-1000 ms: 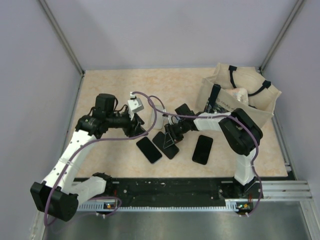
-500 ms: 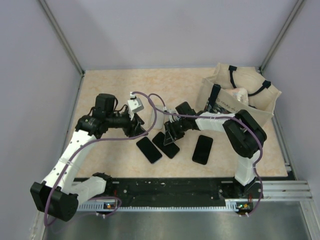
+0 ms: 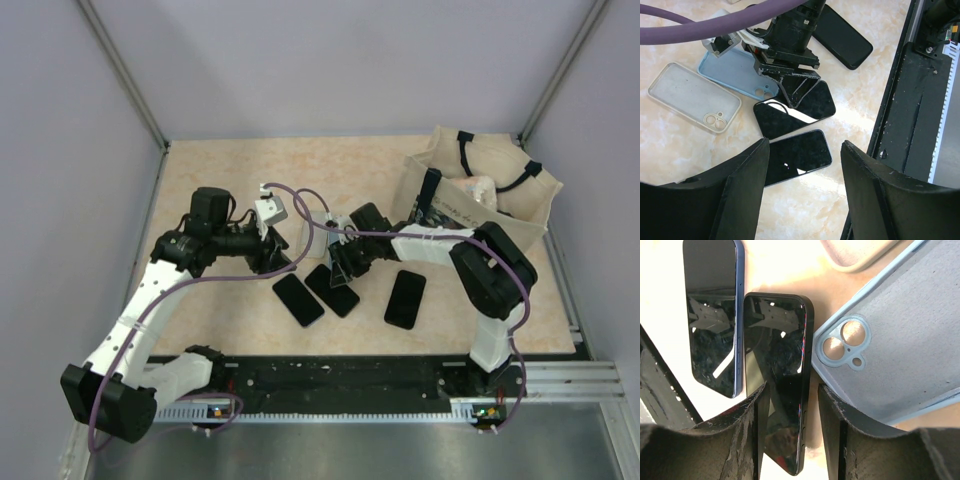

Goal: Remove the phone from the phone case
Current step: Place the phone at the center of the board.

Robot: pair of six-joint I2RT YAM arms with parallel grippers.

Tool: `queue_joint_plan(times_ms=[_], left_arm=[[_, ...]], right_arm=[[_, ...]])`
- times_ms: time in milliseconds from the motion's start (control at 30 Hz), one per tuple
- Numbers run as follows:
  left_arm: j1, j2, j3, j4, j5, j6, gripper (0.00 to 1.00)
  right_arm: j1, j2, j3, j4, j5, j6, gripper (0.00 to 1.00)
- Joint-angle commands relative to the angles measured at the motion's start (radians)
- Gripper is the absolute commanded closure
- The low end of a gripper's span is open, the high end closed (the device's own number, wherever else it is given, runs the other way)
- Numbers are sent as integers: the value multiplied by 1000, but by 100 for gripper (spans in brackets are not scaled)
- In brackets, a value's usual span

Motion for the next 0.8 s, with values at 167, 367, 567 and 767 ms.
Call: queue_joint_plan(times_ms=[167, 367, 567, 767], left_arm=[[5, -29, 22, 37, 22, -20, 35], [3, -42, 19, 27, 18, -17, 35], [3, -48, 13, 29, 19, -17, 35], [3, -51, 15, 29, 16, -15, 36]], right_arm=[[-33, 5, 41, -34, 217, -79, 55], [-43, 21, 69, -20, 241, -76, 55], [-45, 38, 95, 10, 240, -57, 54], [-57, 70, 118, 53, 235, -31, 54]])
